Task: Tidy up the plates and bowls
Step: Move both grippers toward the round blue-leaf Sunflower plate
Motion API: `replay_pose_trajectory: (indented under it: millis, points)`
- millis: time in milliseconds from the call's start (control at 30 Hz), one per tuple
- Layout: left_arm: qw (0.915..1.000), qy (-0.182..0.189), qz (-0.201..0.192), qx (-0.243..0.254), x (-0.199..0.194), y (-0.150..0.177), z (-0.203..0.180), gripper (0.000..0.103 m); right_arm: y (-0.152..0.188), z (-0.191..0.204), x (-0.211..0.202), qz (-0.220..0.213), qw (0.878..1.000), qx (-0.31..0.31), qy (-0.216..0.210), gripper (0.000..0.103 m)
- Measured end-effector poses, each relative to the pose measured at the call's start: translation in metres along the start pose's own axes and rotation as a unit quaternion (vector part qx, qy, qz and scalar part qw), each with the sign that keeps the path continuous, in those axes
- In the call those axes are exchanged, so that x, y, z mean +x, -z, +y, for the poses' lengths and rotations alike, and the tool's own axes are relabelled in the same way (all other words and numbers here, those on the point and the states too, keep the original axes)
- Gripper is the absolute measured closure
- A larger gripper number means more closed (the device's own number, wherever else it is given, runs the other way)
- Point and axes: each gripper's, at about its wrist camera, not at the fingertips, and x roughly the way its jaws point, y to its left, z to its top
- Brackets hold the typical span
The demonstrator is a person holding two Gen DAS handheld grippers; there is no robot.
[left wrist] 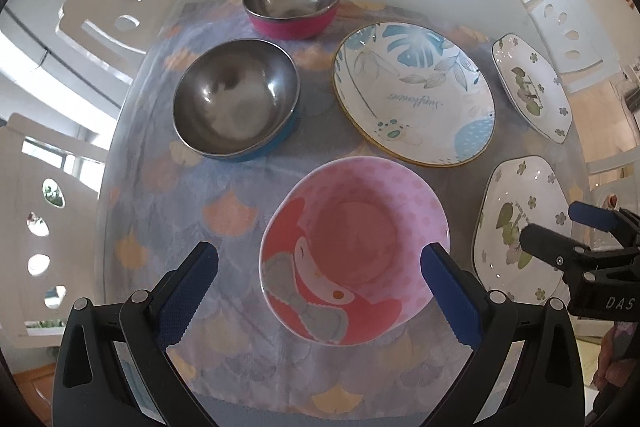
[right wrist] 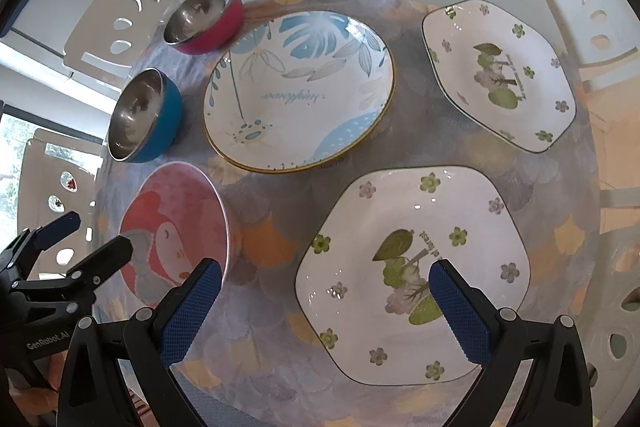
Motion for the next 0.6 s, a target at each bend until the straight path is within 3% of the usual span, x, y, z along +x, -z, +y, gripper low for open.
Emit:
replay_pose_trajectory:
  millis: [267, 600]
  points:
    - [0.9997, 0.022, -0.004, 0.007, 0.000, -0.009, -0.009, 0.002, 0.009, -0.005, -0.014, -0.012, 1.000, 0.009, 0.005, 0.000]
    - [0.9981, 0.037, 0.019, 0.046, 0.027, -0.018, -0.031, 0.002, 0.014, -0.010, 0.004, 0.000, 1.000, 0.022, 0.013, 0.000]
